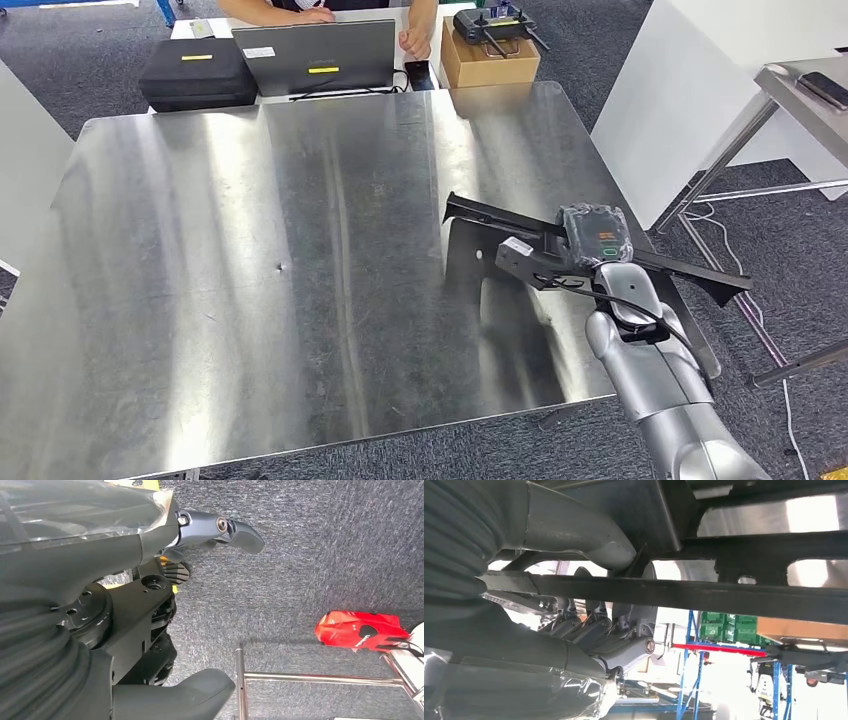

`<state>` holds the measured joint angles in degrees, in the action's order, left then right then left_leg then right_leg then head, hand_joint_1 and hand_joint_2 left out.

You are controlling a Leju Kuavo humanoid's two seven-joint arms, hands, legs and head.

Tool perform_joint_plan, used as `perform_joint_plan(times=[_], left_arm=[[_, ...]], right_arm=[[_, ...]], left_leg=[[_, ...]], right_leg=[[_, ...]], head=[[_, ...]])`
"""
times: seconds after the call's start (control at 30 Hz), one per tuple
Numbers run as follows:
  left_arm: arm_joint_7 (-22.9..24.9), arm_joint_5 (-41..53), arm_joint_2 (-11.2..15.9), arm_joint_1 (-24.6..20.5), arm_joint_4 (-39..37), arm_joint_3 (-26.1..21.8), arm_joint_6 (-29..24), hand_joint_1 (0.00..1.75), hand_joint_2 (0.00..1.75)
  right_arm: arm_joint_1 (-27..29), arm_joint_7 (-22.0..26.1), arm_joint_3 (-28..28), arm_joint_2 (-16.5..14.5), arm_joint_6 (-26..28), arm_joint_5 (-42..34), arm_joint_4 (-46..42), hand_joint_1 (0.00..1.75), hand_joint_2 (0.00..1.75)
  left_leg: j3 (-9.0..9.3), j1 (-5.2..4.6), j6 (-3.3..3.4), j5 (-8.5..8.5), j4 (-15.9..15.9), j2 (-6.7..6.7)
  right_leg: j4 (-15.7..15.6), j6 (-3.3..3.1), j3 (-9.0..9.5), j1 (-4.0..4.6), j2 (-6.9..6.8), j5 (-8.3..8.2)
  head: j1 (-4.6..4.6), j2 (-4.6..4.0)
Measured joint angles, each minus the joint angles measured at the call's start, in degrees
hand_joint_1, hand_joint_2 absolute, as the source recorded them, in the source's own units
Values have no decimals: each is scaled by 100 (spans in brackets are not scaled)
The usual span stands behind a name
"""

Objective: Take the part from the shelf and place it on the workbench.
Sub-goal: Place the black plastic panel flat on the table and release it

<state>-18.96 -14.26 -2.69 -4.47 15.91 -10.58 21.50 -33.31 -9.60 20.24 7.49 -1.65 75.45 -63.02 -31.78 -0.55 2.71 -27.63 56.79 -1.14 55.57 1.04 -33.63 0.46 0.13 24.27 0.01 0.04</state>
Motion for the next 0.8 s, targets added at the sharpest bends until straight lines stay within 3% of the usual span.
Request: perform_joint_plan(times=[0.33, 0.8], left_arm=[[303, -4, -2, -87, 3, -1, -254, 0, 175], [331, -16, -14, -85, 5, -71, -238, 0, 175]], right_arm=[[-109, -45, 106, -292, -33, 242, 336, 175, 175], [144, 842, 99, -609, -188, -739, -112, 175, 175]], left_leg=[[46, 16, 0, -1, -1, 6], [74, 25, -7, -5, -2, 35]], right_leg=[[9, -1, 32, 0, 0, 1], [28, -3, 41, 0, 25, 2]], head=[[1, 0], [3, 0]])
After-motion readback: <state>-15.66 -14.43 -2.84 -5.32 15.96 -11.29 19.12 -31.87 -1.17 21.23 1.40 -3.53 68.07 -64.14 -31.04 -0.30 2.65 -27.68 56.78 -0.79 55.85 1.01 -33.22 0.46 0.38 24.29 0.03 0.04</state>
